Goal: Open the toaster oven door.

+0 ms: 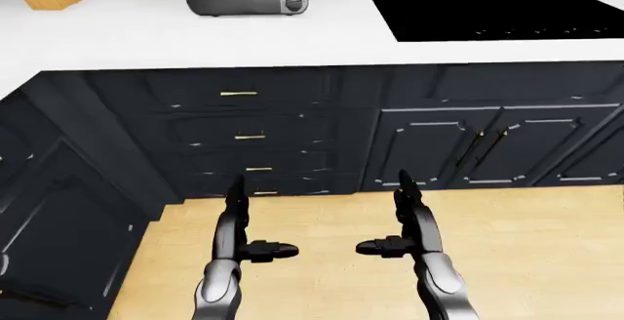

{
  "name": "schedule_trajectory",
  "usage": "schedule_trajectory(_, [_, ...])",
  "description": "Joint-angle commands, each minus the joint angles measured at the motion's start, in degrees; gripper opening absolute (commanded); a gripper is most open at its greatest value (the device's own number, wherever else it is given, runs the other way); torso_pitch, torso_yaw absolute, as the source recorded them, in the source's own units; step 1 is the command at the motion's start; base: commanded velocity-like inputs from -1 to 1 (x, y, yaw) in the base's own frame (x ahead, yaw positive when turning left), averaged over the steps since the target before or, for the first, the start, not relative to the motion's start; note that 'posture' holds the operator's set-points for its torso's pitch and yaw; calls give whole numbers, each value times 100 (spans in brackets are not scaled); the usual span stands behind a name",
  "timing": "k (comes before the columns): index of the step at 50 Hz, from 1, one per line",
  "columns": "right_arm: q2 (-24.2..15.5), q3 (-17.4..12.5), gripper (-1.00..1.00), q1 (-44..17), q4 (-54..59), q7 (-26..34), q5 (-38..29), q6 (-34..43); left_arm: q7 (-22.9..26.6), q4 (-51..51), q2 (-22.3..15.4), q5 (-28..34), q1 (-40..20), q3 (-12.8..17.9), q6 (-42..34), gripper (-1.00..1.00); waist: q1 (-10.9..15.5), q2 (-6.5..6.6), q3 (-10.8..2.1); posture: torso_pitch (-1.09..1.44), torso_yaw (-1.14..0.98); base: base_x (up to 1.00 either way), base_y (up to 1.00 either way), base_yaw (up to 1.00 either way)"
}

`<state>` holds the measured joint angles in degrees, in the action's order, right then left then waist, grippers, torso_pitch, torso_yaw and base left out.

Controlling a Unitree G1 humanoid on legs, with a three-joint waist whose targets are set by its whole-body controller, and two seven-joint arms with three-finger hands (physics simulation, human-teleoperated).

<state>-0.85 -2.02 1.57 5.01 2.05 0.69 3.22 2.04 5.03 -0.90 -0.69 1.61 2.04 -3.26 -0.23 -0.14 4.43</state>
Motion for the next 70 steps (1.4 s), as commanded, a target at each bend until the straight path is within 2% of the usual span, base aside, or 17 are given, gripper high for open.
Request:
schedule_trajectory(1, [-45, -79, 100, -223, -391, -53, 36, -190, -152, -409, -61, 171, -253, 24, 185, 100, -12, -45, -5, 0, 0, 0, 0, 0])
schedule_trajectory(3, [-30, -77, 100, -280, -268, -61, 65, -253, -89, -711, -46, 116, -195, 28, -34, 100, 35, -3, -355, 0, 0, 0, 0, 0])
schedule_trajectory(4, [-42, -63, 100, -301, -270, -114, -6, -259, -100, -739, -44, 135, -192, 26, -87, 100, 38, -2, -301, 0, 0, 0, 0, 0])
schedule_trajectory(5, [-57, -50, 100, -304, -295, -140, -69, -246, -92, -781, -33, 118, -181, 21, -170, 100, 22, -34, -98, 0, 0, 0, 0, 0])
schedule_trajectory(7, [-58, -68, 100, -304, -388, -137, -50, -169, -76, -713, -45, 22, -255, 96, -152, 100, 35, -49, -395, 0, 0, 0, 0, 0])
schedule_trajectory(8, [-64, -80, 100, -305, -354, -124, -39, -193, -83, -672, -63, 41, -270, 104, -120, 100, 47, -46, -429, 0, 0, 0, 0, 0])
schedule_trajectory(22, [-12, 24, 100, -216, -841, -175, -99, 107, -103, -1371, -64, 116, -168, 78, -519, 100, 48, -17, -522, 0, 0, 0, 0, 0])
schedule_trajectory(30, [-131, -159, 100, -583, -2390, -166, 4, 1451, -74, -3154, -175, 143, -513, 254, -2053, 100, 49, -16, -527, 0, 0, 0, 0, 0])
schedule_trajectory(38, [-226, -288, 100, -985, -3173, -199, 75, 2290, -57, -4001, -297, 121, -977, 403, -3073, 100, 47, -10, -512, 0, 0, 0, 0, 0])
schedule_trajectory(43, [-326, -388, 100, -1339, -3738, -241, 177, 2947, -69, -4487, -464, 41, -1504, 547, -3856, 100, 55, -13, -462, 0, 0, 0, 0, 0])
schedule_trajectory(47, [-436, -580, 100, -1900, -4646, -358, 516, 4084, -156, -5010, -663, -90, -2162, 677, -4779, 100, 60, -14, -448, 0, 0, 0, 0, 0])
schedule_trajectory(58, [-610, -676, 100, -2331, -5150, -640, 957, 4825, -281, -5336, -859, -327, -2735, 791, -5530, 100, 64, -19, -377, 0, 0, 0, 0, 0])
schedule_trajectory(59, [-611, -692, 100, -2349, -5214, -658, 1013, 4882, -304, -5342, -855, -349, -2762, 768, -5547, 100, 55, 8, -515, 0, 0, 23, 0, 0])
schedule_trajectory(60, [-614, -693, 100, -2349, -5217, -663, 1021, 4885, -309, -5342, -856, -354, -2763, 766, -5548, 100, 50, 24, -307, 0, 0, 23, 0, 0])
schedule_trajectory(63, [-629, -682, 100, -2349, -5238, -702, 1109, 4889, -343, -5363, -853, -412, -2790, 743, -5576, 100, 54, -20, -100, 0, 0, 41, 0, 0])
schedule_trajectory(66, [-617, -646, 100, -2281, -5215, -715, 1140, 4822, -363, -5355, -839, -440, -2715, 739, -5504, 100, 75, -322, -141, 0, 0, 45, 0, 0])
schedule_trajectory(70, [-595, -615, 100, -2235, -5236, -731, 1159, 4798, -370, -5364, -798, -499, -2581, 769, -5403, 100, 49, -266, -175, 0, 0, 45, 0, 0])
